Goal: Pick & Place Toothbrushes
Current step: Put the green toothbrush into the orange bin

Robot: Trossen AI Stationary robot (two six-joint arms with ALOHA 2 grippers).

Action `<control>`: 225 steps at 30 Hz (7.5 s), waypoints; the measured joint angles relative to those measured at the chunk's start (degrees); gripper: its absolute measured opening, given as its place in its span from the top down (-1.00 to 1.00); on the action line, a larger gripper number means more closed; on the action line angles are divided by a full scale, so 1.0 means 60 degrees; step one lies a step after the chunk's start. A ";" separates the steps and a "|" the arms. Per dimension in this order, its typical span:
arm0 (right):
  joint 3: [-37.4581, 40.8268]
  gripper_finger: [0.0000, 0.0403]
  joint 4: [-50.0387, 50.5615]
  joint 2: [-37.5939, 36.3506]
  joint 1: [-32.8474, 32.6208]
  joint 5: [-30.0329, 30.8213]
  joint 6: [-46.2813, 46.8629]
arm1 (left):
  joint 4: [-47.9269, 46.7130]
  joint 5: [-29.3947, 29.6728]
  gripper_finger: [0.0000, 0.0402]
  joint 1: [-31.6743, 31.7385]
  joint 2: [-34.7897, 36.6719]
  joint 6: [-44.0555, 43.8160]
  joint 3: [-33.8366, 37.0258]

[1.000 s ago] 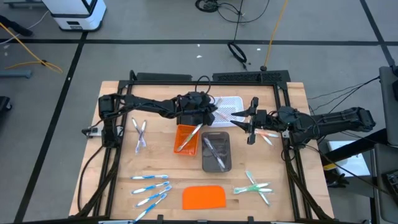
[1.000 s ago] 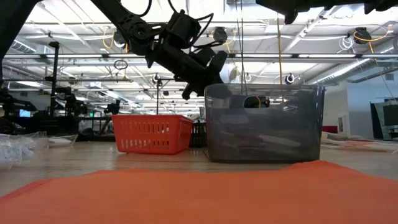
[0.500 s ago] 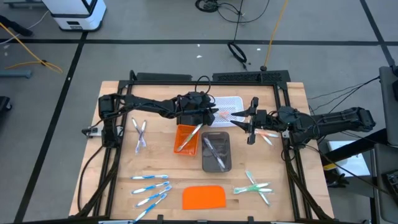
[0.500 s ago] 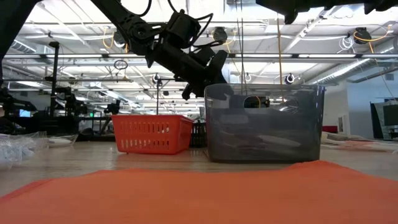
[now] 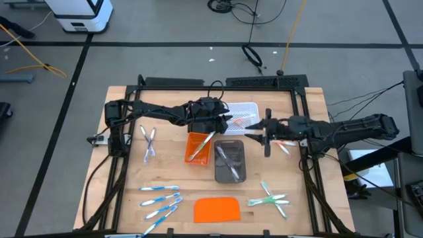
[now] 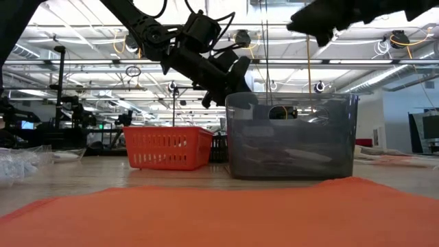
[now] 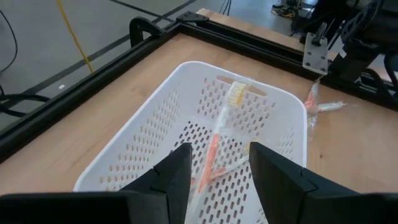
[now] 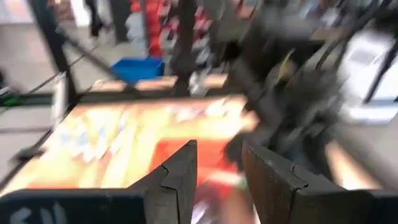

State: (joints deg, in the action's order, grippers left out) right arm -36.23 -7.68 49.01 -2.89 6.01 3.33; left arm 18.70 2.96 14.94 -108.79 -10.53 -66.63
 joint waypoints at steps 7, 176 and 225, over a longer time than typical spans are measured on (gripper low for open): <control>0.0000 0.39 0.2166 0.0006 -0.1005 -0.1273 0.1608 | -0.0202 -0.0029 0.19 0.0000 0.0247 0.0416 0.0004; 0.0004 1.00 -0.3881 0.1716 -0.1072 0.4195 -0.1862 | 0.3628 -0.3683 0.54 -0.0994 0.0448 0.1268 0.0000; 0.0000 0.42 -0.2115 0.0973 -0.1075 0.4275 -0.2131 | -0.7226 0.0829 0.96 -0.1989 0.3475 -0.1385 0.0004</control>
State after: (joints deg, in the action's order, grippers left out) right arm -36.23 -20.37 54.85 -9.34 31.66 -9.45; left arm -24.66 7.94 3.00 -87.94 -18.84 -66.61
